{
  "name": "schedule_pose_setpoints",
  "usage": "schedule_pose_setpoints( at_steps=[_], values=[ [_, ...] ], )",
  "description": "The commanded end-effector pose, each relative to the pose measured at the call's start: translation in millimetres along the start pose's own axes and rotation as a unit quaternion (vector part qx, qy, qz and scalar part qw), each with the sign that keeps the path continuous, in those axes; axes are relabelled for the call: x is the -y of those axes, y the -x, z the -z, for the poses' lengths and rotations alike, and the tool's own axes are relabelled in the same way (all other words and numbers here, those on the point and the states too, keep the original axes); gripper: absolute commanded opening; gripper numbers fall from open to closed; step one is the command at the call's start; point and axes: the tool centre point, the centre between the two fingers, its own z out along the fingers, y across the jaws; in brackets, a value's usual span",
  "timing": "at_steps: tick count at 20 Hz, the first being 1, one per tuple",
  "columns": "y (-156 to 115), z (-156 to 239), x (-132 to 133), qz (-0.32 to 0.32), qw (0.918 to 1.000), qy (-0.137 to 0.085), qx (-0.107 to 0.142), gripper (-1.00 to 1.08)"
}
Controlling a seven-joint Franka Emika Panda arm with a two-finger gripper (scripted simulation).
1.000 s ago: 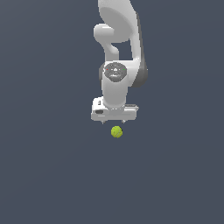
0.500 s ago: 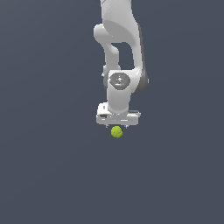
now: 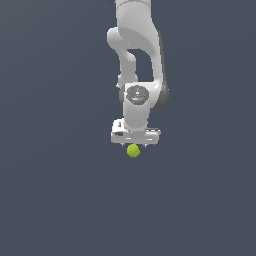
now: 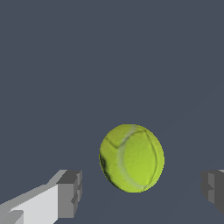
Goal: Pick up the object and move it to a goal position.
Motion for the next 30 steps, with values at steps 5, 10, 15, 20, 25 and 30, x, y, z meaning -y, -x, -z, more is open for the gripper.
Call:
schedule_pose_setpoints(
  at_steps=[5,10,15,20,25,30],
  values=[
    [1,-28,0,-0.001,1.0000,0.000,0.000,1.00],
    [1,-44,0,-0.001,1.0000,0.000,0.000,1.00],
    [0,-46,0,-0.001,1.0000,0.000,0.000,-1.00],
    [0,-46,0,-0.001,1.0000,0.000,0.000,-1.00],
    [0,-45,0,-0.001,1.0000,0.000,-0.001,-1.00],
    [3,-38,-4,-0.001,1.0000,0.000,-0.001,-1.00]
  ],
)
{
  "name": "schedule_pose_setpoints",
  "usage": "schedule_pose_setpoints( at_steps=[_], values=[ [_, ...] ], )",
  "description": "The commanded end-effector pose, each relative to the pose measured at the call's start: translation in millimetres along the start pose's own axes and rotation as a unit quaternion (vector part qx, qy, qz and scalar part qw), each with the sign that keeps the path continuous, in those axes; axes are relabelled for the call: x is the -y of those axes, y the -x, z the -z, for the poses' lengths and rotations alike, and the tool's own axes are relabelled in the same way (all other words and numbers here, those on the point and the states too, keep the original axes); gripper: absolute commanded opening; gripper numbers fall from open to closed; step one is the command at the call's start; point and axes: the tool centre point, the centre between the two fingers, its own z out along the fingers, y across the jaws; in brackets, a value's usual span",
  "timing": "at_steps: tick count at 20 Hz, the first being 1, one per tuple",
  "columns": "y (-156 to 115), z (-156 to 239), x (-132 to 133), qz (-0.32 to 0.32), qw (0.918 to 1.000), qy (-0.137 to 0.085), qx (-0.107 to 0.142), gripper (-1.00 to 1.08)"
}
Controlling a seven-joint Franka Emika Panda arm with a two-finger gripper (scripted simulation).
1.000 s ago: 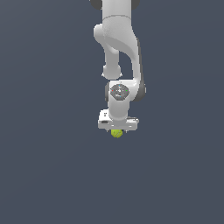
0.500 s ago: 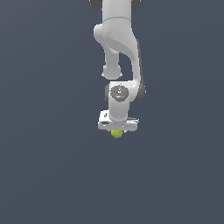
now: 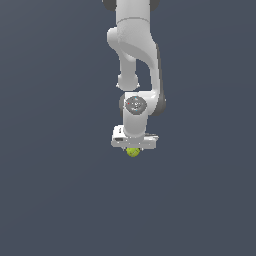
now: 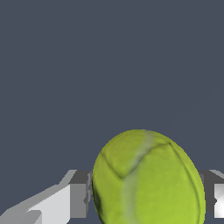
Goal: Pick up the object and move it to a goal position.
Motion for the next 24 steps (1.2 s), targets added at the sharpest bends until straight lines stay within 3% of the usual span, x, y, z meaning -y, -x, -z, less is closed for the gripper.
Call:
schedule_pose_setpoints(
  at_steps=[1,11,24],
  values=[
    [1,7,-3,0.000,1.0000,0.000,-0.001,-1.00],
    [22,58,-32,0.000,1.0000,0.000,-0.001,-1.00],
    [67,175,-99,0.000,1.0000,-0.001,-0.001,-1.00]
  ],
)
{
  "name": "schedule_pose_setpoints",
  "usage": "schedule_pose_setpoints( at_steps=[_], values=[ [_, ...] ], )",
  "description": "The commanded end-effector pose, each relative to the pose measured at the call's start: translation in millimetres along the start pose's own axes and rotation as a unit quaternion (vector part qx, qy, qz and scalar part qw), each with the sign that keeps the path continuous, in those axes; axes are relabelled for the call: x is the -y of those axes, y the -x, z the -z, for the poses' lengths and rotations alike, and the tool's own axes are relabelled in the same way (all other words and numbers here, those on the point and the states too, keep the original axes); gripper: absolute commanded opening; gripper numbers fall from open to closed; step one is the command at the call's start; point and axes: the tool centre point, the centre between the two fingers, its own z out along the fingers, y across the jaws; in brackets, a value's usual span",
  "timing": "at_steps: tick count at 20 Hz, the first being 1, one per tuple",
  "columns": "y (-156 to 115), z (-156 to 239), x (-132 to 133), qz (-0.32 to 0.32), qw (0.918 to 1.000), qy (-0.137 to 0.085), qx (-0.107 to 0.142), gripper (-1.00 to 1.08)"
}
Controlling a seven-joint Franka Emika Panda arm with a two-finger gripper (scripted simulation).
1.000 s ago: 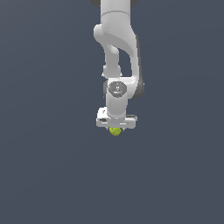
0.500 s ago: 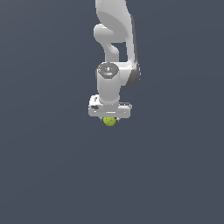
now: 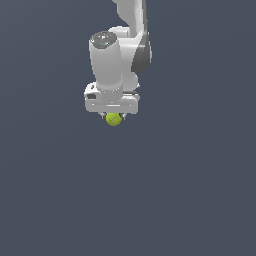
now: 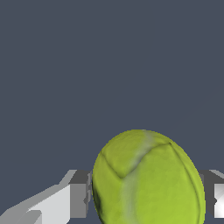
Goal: Pick up the object and move it to a goal position.
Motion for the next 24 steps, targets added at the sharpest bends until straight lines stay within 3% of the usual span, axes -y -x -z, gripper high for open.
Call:
schedule_pose_setpoints(
  at_steps=[1,14,24],
  values=[
    [10,26,-14,0.000,1.0000,0.000,-0.001,-1.00],
    [48,140,-78,0.000,1.0000,0.000,-0.001,-1.00],
    [58,176,-99,0.000,1.0000,0.001,-0.001,-1.00]
  ],
)
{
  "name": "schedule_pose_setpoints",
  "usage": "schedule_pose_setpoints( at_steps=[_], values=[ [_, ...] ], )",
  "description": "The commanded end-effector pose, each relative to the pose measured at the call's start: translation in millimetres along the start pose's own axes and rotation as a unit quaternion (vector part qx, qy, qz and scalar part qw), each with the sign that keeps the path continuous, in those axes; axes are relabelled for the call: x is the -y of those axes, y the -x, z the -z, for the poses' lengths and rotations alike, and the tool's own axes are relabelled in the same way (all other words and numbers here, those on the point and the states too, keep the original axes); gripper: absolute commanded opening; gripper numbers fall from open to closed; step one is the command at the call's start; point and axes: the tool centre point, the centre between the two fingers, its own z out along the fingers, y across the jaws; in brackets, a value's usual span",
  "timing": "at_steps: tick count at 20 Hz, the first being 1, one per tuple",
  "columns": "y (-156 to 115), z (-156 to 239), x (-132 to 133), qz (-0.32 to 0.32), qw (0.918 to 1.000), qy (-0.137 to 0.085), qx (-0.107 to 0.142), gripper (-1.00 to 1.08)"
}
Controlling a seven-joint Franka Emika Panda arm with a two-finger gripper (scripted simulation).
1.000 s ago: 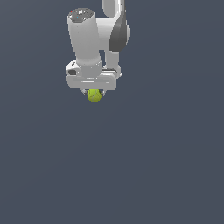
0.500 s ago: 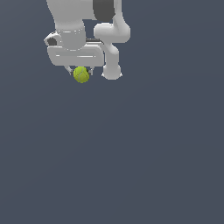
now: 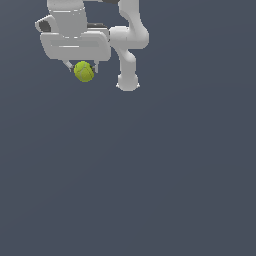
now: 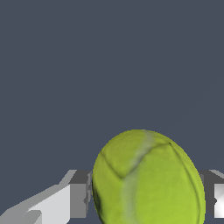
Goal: Pick up the object and move it to a goal position.
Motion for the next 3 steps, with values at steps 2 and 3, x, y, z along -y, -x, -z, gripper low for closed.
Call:
schedule_pose_setpoints(
  at_steps=[2,3],
  values=[
    [0.2,4.6,-2.3,0.000,1.0000,0.000,0.000,-1.00],
    [0.0,4.6,-2.4,0.000,1.0000,0.000,0.000,-1.00]
  ],
)
